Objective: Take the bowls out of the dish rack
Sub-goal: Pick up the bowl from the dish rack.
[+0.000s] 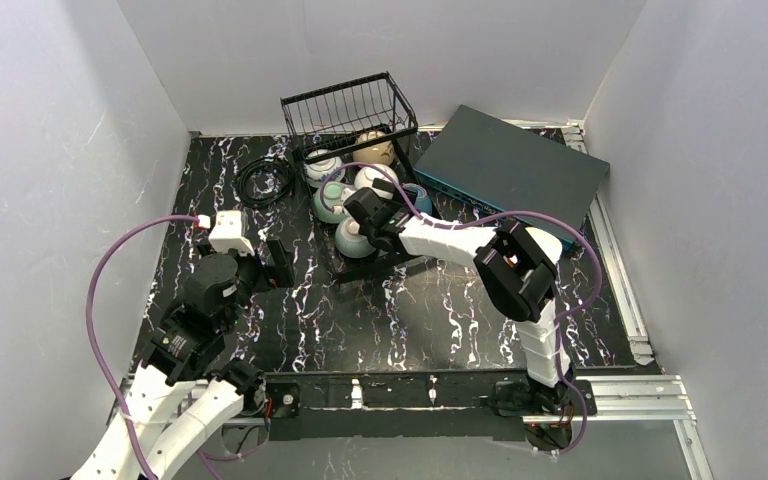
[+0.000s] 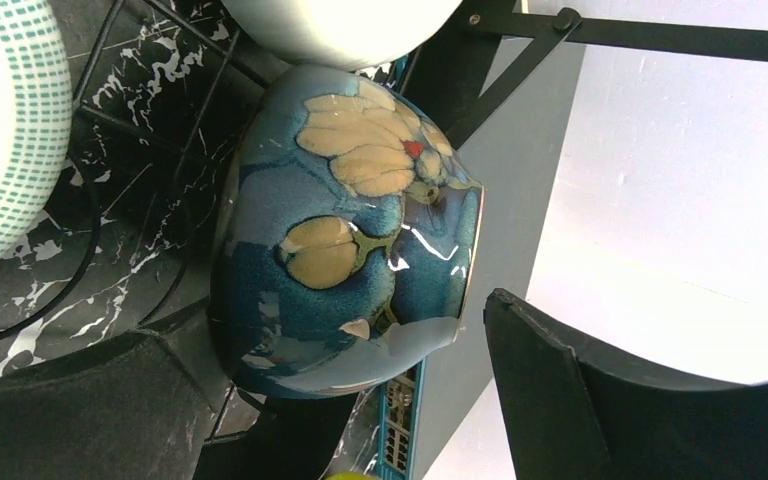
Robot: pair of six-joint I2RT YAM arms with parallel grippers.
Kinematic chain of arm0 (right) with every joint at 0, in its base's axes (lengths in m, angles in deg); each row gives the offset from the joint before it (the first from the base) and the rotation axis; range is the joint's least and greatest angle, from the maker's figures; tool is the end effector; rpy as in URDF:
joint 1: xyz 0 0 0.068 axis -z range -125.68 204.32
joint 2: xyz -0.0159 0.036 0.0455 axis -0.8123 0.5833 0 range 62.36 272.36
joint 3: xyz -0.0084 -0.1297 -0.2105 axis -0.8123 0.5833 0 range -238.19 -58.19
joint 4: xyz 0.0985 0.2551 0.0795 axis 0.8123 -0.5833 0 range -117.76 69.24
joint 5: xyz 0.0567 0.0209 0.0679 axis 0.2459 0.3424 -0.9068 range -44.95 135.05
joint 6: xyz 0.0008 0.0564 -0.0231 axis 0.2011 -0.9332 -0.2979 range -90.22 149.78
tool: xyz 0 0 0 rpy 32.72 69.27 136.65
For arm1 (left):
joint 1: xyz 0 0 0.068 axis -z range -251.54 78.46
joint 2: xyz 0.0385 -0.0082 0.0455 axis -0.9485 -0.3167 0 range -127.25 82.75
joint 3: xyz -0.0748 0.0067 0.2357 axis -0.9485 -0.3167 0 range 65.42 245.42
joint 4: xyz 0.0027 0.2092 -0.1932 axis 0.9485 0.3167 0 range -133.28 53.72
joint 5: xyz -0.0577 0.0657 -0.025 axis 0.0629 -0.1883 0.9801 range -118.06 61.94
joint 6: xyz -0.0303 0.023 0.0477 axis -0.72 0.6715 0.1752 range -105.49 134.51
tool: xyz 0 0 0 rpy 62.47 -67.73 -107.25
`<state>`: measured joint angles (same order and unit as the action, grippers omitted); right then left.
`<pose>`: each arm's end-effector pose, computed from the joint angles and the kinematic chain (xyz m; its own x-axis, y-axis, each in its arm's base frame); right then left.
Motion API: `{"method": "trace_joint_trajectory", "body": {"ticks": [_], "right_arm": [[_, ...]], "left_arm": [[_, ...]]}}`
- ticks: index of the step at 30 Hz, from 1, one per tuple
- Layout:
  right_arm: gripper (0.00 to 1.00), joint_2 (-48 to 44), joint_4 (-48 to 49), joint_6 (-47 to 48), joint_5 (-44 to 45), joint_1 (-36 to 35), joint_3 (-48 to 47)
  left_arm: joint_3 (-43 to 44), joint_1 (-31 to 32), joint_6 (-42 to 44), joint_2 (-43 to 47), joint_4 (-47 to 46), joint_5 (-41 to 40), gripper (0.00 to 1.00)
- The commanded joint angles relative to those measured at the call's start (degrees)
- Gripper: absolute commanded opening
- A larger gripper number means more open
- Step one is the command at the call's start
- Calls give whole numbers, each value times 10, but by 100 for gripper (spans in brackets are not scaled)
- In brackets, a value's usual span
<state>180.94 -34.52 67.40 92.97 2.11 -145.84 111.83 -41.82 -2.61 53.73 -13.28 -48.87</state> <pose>0.3149 0.3509 0.1615 -0.2155 -0.9454 -0.2444 -0.4263 0.3162 -0.8475 0.1518 -0.0680 0.3411 -0.2289 -0.1863 -0.9555 0.0992 0.9720 -0.2132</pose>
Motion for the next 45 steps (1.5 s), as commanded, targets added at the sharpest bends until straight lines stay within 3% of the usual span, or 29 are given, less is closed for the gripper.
{"method": "trace_joint_trajectory", "body": {"ticks": [1, 10, 26, 38, 45], "right_arm": [[97, -7, -22, -21, -19, 4, -34], [97, -1, -47, -35, -41, 4, -41], [80, 6, -110, -63, -93, 4, -72], [51, -4, -130, -71, -95, 4, -85], [25, -9, -135, -73, -85, 3, -93]], "left_arm": [[-4, -3, 5, 3, -6, -11, 98], [-4, -4, 6, 3, -5, -11, 98], [-4, -3, 5, 3, -5, -9, 98], [-4, -3, 6, 3, -5, -8, 98], [-4, -3, 6, 2, -5, -8, 98]]}}
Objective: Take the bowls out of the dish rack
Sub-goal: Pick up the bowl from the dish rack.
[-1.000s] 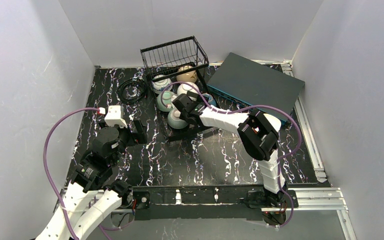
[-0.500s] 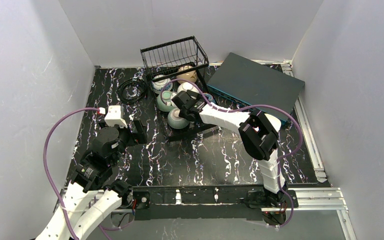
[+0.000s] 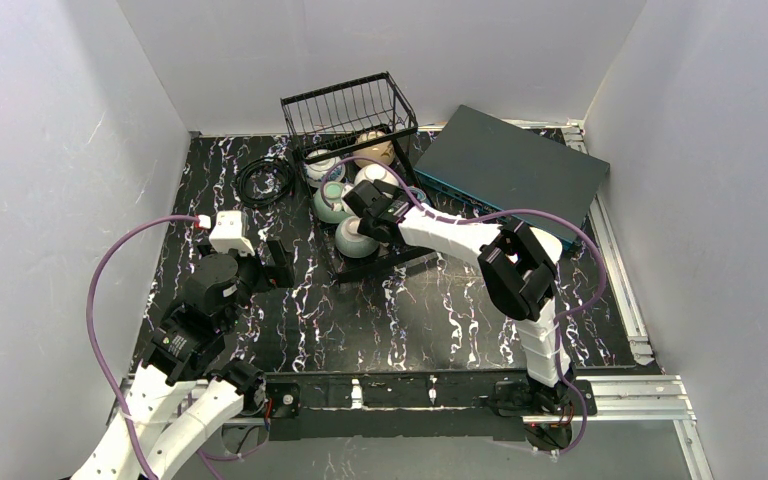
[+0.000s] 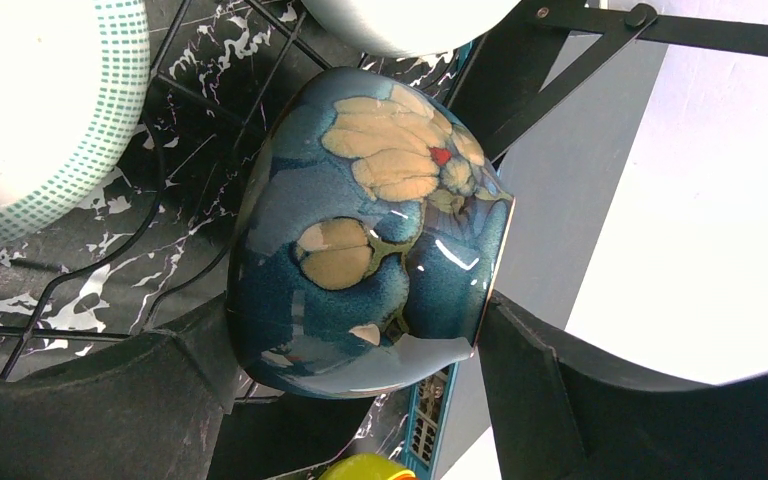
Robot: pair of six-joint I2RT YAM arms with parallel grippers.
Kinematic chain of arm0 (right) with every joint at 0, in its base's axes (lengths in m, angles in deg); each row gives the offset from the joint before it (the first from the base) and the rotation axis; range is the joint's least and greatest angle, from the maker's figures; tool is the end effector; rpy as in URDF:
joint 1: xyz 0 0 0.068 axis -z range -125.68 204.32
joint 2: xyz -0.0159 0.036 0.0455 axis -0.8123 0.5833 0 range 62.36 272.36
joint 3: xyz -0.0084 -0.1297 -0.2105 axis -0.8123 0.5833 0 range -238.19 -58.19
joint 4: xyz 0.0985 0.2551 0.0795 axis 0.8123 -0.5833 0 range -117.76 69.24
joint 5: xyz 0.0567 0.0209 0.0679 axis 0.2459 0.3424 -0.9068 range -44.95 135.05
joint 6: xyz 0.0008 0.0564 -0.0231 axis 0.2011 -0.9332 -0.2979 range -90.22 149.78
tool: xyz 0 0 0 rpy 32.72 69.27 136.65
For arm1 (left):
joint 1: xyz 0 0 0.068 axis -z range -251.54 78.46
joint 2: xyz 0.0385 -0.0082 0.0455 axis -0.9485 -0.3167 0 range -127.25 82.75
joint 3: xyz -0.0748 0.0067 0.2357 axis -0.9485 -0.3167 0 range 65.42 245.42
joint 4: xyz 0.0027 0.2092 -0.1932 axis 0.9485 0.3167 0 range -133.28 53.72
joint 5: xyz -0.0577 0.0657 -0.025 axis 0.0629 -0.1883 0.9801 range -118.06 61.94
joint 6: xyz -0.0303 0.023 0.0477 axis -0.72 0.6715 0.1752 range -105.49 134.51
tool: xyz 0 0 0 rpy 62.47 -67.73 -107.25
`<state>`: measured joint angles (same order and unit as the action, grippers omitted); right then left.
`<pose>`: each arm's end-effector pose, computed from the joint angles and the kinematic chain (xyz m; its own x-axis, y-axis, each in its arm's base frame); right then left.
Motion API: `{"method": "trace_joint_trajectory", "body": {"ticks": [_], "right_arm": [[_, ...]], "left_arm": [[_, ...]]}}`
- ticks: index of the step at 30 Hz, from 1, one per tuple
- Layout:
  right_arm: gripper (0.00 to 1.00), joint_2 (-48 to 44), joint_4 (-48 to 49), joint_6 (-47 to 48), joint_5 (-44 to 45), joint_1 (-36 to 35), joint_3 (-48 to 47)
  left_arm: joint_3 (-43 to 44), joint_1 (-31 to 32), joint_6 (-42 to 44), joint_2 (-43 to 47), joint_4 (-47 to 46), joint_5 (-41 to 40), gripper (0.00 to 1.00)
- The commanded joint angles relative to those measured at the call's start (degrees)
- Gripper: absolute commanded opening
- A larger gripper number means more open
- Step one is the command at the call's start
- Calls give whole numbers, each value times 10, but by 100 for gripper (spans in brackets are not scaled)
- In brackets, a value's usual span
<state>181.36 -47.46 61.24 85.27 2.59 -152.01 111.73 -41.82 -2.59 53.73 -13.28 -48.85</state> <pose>0.3155 0.3523 0.1753 -0.2316 -0.9370 -0.2613 -0.5550 0.3479 -0.7556 0.1520 -0.0681 0.3404 -0.2304 -0.1851 -0.9553 0.0992 0.9722 -0.2123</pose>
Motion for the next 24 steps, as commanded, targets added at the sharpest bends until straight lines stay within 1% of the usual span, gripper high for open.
{"method": "trace_joint_trajectory", "body": {"ticks": [1, 10, 24], "right_arm": [[22, -15, -4, -11, -6, -2, -31], [1, -40, -3, -17, -7, -4, -37], [1, -68, 0, -45, -22, -7, -36]], "left_arm": [[-3, -3, 5, 1, -6, -8, 98], [-3, -4, 6, 2, -6, -7, 98], [-3, -3, 6, 6, -6, -5, 98]]}}
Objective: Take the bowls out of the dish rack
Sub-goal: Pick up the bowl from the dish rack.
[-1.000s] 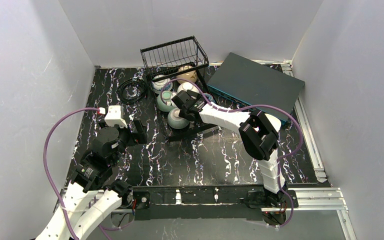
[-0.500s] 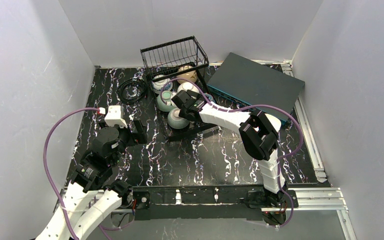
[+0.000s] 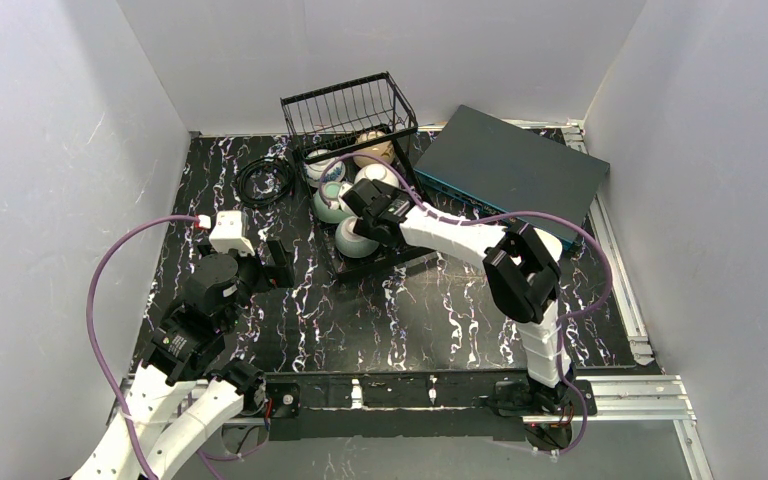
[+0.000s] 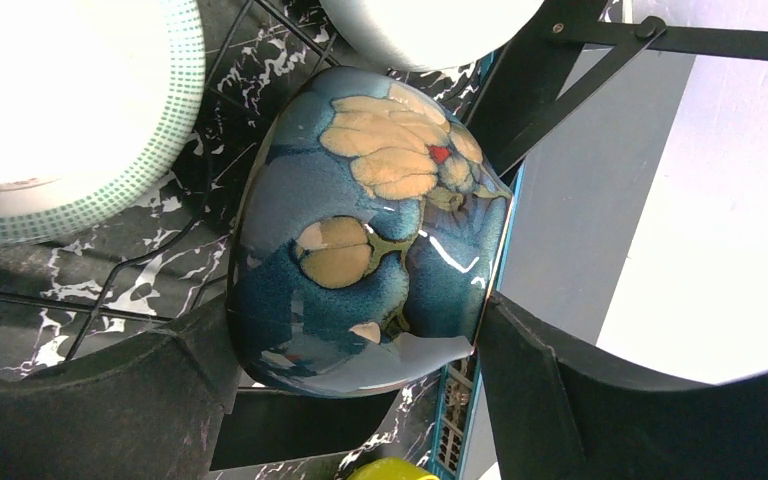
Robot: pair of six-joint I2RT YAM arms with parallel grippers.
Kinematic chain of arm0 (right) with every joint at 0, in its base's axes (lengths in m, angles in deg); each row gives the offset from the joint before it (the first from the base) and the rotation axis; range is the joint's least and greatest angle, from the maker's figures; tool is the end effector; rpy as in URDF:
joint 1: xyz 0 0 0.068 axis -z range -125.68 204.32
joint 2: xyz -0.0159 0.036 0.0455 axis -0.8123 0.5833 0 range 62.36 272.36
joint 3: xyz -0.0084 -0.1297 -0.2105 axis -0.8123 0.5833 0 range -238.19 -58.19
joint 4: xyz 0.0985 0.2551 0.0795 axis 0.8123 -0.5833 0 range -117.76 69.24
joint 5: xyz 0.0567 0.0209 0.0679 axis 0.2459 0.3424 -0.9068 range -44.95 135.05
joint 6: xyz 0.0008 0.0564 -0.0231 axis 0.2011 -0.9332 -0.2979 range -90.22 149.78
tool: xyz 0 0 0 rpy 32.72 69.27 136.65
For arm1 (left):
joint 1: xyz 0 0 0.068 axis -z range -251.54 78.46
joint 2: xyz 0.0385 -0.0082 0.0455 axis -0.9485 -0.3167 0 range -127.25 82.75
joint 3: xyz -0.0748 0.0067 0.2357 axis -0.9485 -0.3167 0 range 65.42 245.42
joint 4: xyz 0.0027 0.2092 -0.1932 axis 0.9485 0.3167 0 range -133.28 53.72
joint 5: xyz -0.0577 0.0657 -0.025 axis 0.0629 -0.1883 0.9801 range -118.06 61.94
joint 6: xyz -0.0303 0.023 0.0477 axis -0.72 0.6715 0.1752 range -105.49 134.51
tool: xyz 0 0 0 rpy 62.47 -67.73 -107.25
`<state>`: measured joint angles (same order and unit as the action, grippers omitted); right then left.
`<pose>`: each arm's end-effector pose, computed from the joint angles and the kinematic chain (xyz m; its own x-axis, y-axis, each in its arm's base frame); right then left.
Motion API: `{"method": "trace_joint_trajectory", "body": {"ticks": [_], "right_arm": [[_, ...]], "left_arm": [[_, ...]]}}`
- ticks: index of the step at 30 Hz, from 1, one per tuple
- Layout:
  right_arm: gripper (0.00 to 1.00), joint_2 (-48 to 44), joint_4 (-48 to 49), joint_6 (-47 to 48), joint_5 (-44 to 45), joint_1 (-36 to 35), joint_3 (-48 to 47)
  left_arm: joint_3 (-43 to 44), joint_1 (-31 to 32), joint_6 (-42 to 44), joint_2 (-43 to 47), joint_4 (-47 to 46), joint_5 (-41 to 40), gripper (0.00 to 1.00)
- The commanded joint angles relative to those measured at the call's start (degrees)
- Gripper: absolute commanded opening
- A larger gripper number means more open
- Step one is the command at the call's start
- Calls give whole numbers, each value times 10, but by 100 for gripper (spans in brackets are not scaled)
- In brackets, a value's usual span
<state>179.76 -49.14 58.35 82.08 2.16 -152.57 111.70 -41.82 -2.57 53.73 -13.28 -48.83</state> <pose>0.3100 0.3543 0.1880 -0.2298 -0.9182 -0.3227 -0.5804 0.3954 -0.7118 0.1520 -0.0681 0.3403 -0.2309 -0.1845 -0.9553 0.0995 0.9722 -0.2118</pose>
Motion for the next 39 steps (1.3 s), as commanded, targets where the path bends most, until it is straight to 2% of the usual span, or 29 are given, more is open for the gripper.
{"method": "trace_joint_trajectory", "body": {"ticks": [1, 10, 20, 29, 39], "right_arm": [[1, -56, 19, -19, 6, -2, -31], [1, -88, 23, -61, -23, 1, -28], [1, -137, 24, -152, -107, 36, -9], [1, -222, 79, -266, -243, 108, 65], [1, -298, 184, -421, -390, 181, 182]], "left_arm": [[-3, -3, 6, 6, -6, -5, 98], [-4, -4, 7, 6, -9, 2, 98], [-8, -3, 11, 0, -19, 25, 98], [-11, -4, 8, -32, -53, 101, 98], [26, -4, -61, -109, -71, 167, 98]]}}
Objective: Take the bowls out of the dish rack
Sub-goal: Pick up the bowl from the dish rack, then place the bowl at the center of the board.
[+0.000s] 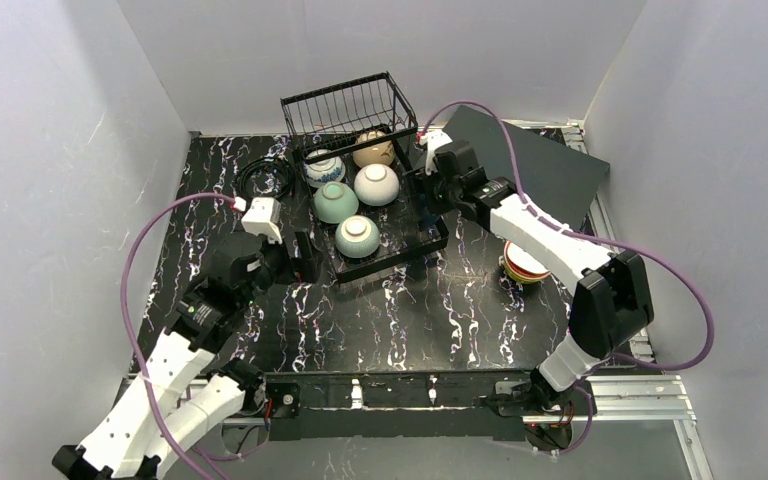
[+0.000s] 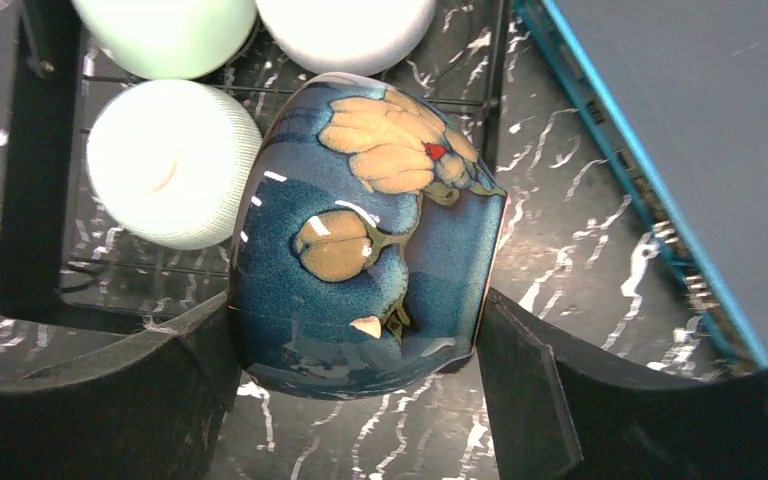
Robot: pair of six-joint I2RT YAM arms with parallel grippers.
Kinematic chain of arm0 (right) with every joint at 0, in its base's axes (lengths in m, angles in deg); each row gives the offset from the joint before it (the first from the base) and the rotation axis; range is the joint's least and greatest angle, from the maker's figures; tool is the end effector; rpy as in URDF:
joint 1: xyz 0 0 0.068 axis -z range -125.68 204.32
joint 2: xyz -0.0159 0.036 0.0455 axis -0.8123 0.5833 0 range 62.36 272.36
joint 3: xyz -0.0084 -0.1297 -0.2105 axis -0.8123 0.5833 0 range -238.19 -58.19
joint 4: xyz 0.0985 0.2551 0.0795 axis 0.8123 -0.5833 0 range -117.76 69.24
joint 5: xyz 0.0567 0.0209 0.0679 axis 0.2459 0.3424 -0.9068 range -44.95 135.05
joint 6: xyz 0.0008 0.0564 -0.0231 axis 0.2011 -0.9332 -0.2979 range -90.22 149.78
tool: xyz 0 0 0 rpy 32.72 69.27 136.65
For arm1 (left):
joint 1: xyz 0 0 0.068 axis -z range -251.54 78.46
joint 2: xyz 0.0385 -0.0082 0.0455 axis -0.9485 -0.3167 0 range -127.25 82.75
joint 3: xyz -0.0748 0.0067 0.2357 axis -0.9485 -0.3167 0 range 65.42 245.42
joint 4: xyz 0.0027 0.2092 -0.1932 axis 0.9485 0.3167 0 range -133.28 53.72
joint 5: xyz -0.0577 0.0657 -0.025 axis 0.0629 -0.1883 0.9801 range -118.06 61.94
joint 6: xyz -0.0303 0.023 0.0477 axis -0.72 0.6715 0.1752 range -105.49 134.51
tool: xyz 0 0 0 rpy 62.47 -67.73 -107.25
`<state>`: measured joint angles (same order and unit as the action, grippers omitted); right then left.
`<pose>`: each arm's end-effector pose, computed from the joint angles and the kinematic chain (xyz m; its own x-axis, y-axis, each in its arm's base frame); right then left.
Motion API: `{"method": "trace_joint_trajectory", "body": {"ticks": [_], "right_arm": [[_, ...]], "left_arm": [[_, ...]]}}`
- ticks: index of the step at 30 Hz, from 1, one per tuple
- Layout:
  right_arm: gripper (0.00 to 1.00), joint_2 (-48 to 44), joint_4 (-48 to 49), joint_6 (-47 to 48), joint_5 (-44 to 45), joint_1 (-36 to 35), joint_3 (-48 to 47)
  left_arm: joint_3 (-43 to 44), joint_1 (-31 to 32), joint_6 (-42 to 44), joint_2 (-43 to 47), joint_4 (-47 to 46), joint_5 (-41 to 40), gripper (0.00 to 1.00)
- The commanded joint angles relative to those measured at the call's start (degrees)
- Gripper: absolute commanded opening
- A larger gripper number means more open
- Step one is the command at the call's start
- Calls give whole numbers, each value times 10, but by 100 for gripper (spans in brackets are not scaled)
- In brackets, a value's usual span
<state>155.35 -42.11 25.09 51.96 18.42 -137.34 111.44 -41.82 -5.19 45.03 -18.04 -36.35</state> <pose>0.3322 0.2337 0.2759 -0.5063 -0.2664 -0.8202 -0.4626 0.8866 -0.0024 0.1806 -0.0955 0.3223 -0.3632 -0.1769 -0.9148 0.2636 0.9222 -0.2830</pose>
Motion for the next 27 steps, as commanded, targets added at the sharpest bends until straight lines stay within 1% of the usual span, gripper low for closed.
{"method": "trace_joint_trajectory", "body": {"ticks": [1, 7, 15, 21, 27], "right_arm": [[1, -61, 130, -104, -103, 23, 42], [1, -102, 205, -190, -154, 37, 106], [1, -135, 339, -294, -230, 38, 183], [1, -150, 428, -365, -275, 39, 232], [1, -162, 488, -416, -309, 38, 261]], "left_arm": [[28, -4, -43, -29, -31, 48, 98], [32, -4, -93, -73, -74, 82, 98], [47, -4, -137, -133, -105, 122, 98], [58, -4, -172, -167, -121, 122, 98], [58, -4, -206, -202, -143, 122, 98]]}}
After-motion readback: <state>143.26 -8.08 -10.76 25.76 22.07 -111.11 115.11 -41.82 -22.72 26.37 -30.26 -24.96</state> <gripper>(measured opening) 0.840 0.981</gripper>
